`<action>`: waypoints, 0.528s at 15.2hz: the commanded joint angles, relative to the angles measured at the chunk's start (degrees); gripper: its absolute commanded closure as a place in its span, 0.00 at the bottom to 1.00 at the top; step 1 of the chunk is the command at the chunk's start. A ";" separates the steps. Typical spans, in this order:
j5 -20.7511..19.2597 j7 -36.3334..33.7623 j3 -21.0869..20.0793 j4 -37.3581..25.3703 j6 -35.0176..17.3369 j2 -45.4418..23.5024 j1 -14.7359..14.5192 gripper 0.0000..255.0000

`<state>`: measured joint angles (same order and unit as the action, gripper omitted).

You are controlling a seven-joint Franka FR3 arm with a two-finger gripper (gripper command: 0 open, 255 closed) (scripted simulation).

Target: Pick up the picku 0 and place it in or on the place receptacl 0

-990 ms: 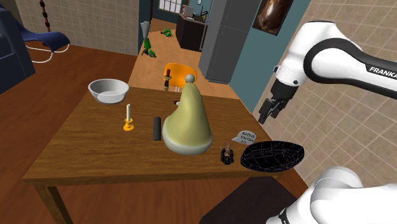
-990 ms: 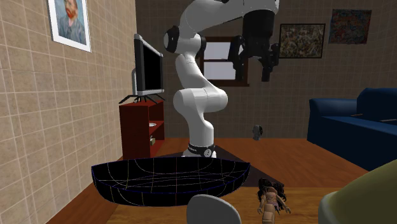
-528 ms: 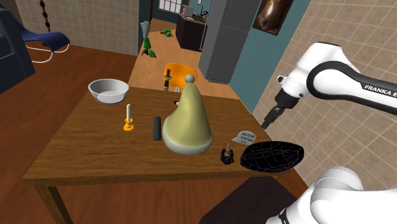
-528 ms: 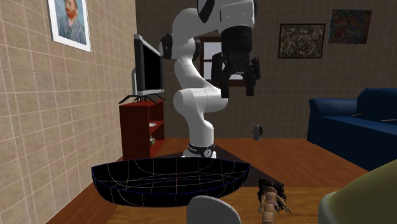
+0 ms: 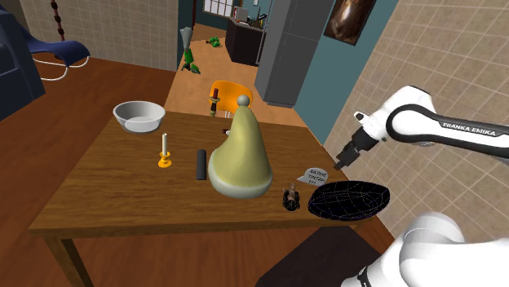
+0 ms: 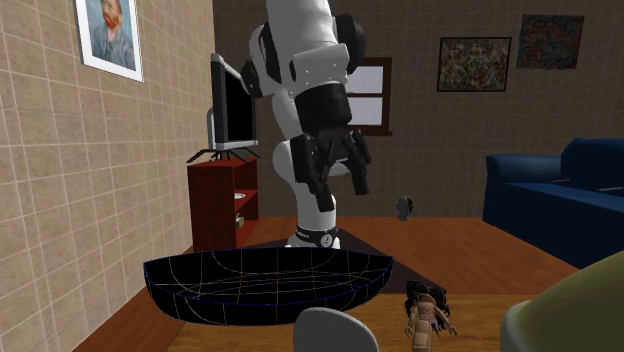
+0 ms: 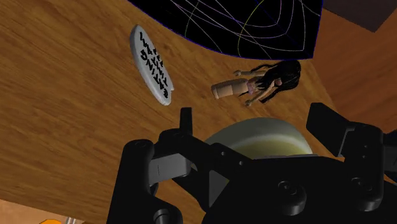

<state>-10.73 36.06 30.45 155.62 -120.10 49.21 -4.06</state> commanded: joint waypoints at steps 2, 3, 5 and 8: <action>-0.01 10.88 9.36 -0.44 -6.67 -3.93 -3.73 0.00; 0.43 14.52 12.76 -0.99 -8.74 -5.55 -5.71 0.00; 2.01 22.06 20.09 -2.65 -12.47 -8.82 -10.80 0.00; 5.81 33.75 32.73 -6.46 -16.69 -13.01 -21.62 0.00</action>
<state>-6.33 65.37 58.60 150.31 -134.86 37.82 -21.61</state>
